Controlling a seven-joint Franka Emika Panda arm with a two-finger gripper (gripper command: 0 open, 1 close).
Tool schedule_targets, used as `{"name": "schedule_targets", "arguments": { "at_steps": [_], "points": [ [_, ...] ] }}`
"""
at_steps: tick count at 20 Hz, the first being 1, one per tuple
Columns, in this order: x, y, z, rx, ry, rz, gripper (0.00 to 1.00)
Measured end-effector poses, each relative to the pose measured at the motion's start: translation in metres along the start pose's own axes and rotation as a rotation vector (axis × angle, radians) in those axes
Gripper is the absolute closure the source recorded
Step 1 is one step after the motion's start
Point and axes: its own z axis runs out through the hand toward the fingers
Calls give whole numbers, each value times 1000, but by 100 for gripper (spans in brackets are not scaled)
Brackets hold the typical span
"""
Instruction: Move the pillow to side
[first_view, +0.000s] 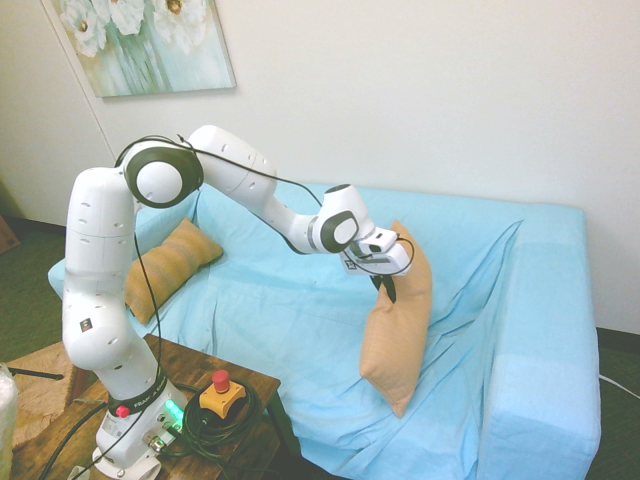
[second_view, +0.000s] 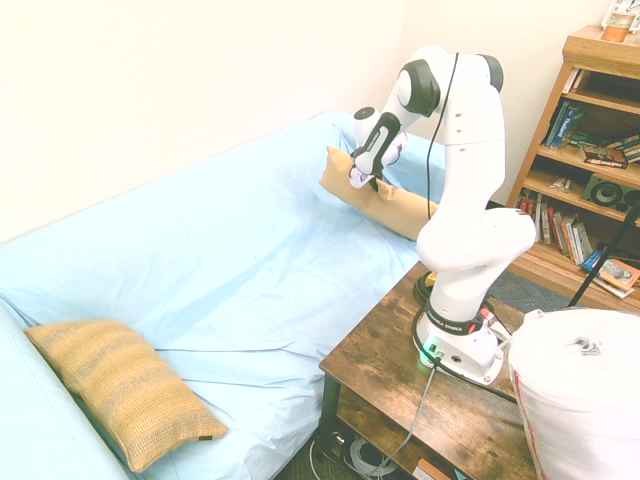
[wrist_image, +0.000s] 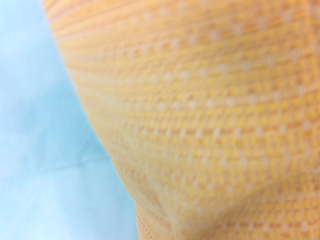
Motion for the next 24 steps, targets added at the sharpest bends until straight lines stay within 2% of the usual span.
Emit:
{"name": "schedule_targets", "arguments": {
  "at_steps": [11,12,20,24],
  "points": [
    [72,41,49,98,-115,61,100],
    [80,48,53,98,-118,67,0],
    [124,69,91,107,-135,130,0],
    [141,83,94,109,-140,151,0]
  ]
}}
